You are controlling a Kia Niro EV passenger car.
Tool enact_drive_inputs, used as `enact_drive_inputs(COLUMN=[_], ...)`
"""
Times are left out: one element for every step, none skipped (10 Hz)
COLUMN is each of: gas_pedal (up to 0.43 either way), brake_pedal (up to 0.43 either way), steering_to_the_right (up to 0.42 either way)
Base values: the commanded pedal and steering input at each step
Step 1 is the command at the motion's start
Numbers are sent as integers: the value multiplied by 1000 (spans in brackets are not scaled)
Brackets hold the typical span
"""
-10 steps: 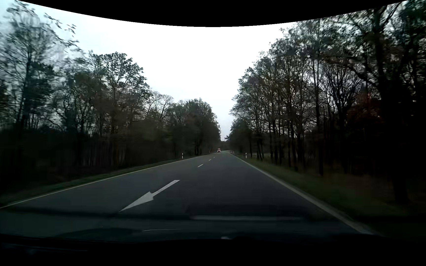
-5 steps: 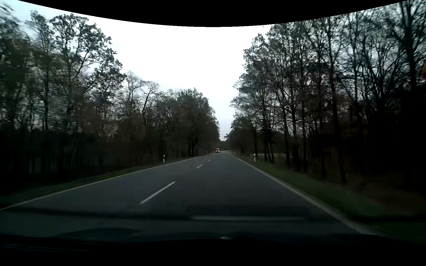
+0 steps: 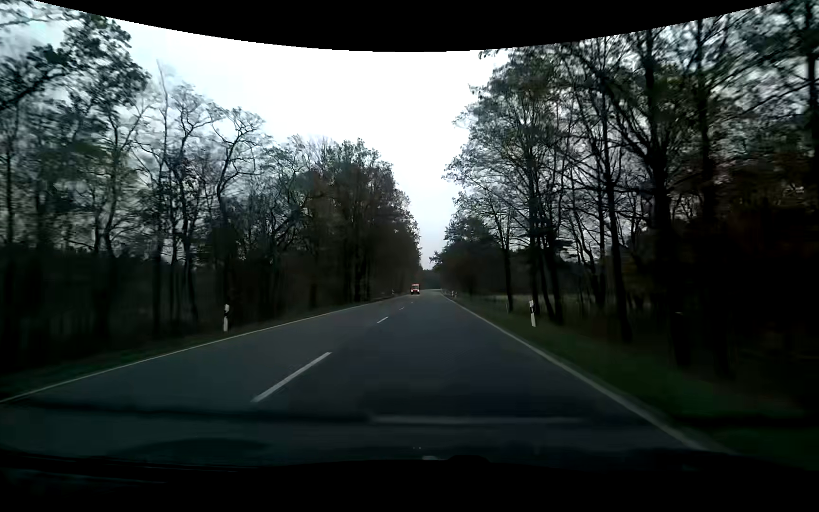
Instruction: Follow the waypoints while adhering to traffic rules and regulations
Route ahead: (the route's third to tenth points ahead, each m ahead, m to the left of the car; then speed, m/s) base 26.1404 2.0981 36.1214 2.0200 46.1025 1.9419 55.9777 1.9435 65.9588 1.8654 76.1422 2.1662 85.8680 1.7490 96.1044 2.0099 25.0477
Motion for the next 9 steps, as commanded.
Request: enact_drive_inputs(gas_pedal=[268, 268, 260, 260, 248, 248, 248, 240, 240], brake_pedal=[0, 0, 0, 0, 0, 0, 0, 0, 0], steering_to_the_right=[2, 2, 1, 2, 2, 1, 1, 1, 2])
